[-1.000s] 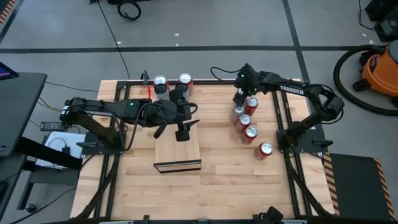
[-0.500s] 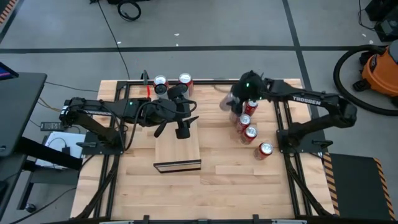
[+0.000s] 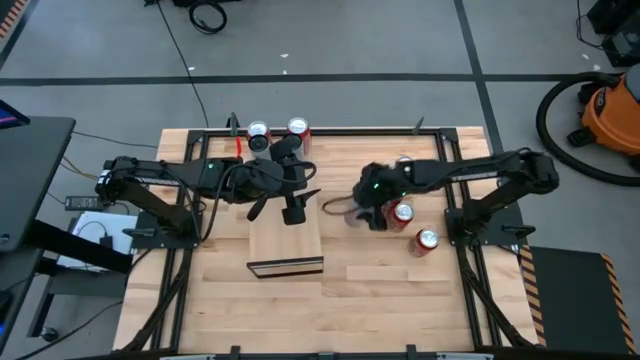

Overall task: Place canned beverage on shelf
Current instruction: Put the top red and silver soda can on the shelf

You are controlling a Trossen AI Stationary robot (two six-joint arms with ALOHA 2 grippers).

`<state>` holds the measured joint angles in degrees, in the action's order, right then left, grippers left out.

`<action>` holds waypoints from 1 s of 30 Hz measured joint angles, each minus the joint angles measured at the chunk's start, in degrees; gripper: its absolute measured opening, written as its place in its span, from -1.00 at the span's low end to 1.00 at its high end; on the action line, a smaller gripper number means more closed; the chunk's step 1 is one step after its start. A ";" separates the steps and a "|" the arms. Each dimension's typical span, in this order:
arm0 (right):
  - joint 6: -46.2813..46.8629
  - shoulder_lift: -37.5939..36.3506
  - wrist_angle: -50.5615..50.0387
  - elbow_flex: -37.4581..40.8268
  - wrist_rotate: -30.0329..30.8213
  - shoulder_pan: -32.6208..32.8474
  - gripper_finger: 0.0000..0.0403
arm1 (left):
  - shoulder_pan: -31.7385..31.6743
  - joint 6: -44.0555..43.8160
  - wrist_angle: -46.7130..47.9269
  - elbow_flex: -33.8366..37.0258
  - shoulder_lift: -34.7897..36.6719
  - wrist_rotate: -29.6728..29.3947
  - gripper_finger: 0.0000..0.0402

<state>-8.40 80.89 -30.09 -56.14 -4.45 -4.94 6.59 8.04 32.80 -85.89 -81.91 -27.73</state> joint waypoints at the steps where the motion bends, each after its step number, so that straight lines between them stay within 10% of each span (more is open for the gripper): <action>1: -0.75 1.37 -0.33 0.00 0.01 0.70 0.58 | 0.00 0.00 -0.01 0.00 0.00 0.00 0.35; 30: -8.28 3.31 -3.39 -2.47 16.89 9.80 0.93 | 0.02 -0.95 0.42 0.00 -0.02 0.13 0.35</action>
<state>-16.68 84.20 -33.49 -58.61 12.45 4.86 6.61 7.08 33.22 -85.89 -81.93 -27.59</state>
